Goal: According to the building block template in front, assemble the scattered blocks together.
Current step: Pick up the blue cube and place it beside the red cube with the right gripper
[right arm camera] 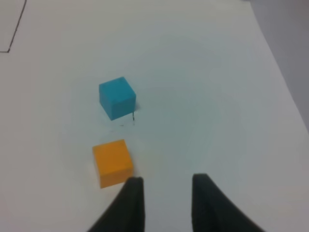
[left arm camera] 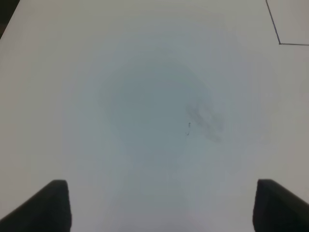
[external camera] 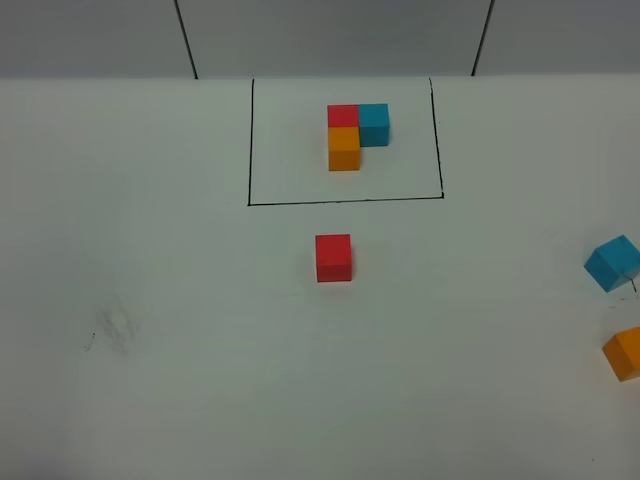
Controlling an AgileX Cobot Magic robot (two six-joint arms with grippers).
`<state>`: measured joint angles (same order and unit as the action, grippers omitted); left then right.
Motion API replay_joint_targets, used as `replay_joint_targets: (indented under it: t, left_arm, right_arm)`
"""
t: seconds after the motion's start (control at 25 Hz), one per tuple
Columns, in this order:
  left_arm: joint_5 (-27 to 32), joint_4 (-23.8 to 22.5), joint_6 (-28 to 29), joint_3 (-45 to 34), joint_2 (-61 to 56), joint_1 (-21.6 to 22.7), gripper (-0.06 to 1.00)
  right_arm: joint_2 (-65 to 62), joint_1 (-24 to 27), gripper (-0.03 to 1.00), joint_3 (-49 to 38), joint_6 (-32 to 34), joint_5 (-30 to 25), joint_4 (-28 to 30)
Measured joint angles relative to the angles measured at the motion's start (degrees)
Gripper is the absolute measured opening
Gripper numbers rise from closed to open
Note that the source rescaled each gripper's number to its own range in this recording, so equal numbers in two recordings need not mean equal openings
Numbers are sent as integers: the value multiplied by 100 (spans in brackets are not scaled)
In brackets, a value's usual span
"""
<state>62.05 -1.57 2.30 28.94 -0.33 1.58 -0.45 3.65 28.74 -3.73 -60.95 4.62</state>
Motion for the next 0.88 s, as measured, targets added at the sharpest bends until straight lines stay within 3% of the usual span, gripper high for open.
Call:
replay_joint_targets:
  t: [0.88]
  left_arm:
    - [0, 0, -5, 0, 0, 0, 72]
  right_arm:
    - [0, 0, 0, 0, 0, 0, 0]
